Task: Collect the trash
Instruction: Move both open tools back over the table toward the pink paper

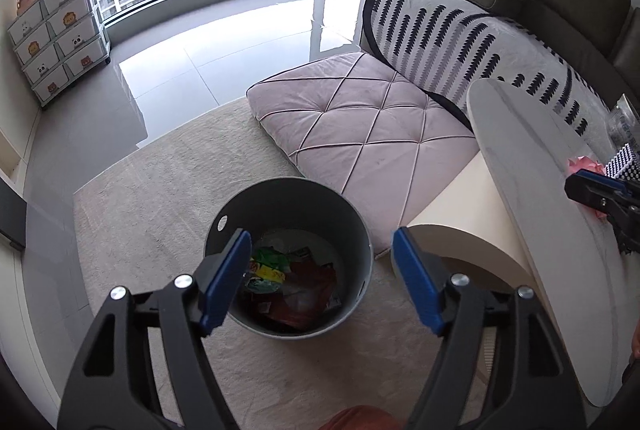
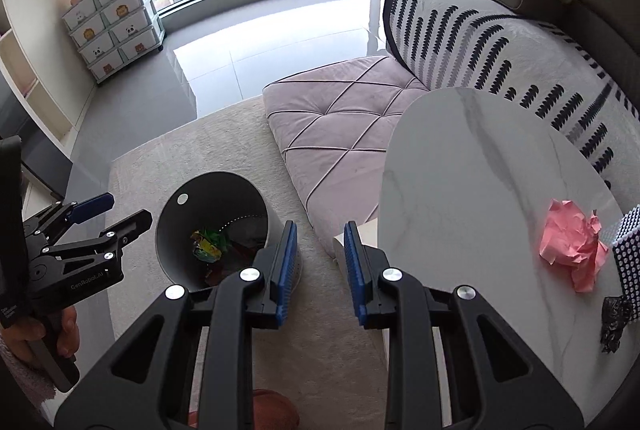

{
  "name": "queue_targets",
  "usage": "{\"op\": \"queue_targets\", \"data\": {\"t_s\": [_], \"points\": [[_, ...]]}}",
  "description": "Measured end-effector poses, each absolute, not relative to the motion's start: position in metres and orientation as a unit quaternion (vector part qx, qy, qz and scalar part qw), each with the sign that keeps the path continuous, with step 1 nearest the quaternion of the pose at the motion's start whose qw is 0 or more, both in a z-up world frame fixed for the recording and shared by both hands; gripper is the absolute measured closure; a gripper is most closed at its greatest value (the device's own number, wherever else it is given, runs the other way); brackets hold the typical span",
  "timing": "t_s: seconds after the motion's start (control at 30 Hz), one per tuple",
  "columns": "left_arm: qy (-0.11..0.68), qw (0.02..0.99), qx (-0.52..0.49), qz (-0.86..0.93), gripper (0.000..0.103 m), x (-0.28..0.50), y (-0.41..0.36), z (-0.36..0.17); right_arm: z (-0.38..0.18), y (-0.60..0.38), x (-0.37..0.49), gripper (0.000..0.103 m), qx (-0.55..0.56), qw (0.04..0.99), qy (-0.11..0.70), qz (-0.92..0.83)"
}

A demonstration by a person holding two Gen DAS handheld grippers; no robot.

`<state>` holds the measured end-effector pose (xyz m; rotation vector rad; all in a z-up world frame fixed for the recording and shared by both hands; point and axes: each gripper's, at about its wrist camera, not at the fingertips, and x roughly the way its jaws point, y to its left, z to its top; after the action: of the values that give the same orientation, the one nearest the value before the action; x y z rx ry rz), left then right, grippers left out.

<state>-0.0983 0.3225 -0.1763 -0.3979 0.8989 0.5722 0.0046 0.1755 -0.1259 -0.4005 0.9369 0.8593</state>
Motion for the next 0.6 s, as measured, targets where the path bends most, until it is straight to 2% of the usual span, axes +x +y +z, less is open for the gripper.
{"op": "queue_targets", "data": {"t_s": [0.07,0.1,0.6], "points": [[0.424,0.853,-0.177,0.249,0.029,-0.078,0.310,-0.171,-0.126,0.148,0.017,0.068,-0.175,0.802,0.437,0.367],[0.422,0.858,-0.171,0.237,0.029,-0.067,0.303,-0.168,-0.125,0.132,0.024,0.066,-0.167,0.812,0.438,0.349],[0.400,0.913,-0.070,0.029,0.028,0.099,0.141,-0.140,-0.112,-0.071,0.111,0.062,-0.060,0.889,0.437,0.123]]}}
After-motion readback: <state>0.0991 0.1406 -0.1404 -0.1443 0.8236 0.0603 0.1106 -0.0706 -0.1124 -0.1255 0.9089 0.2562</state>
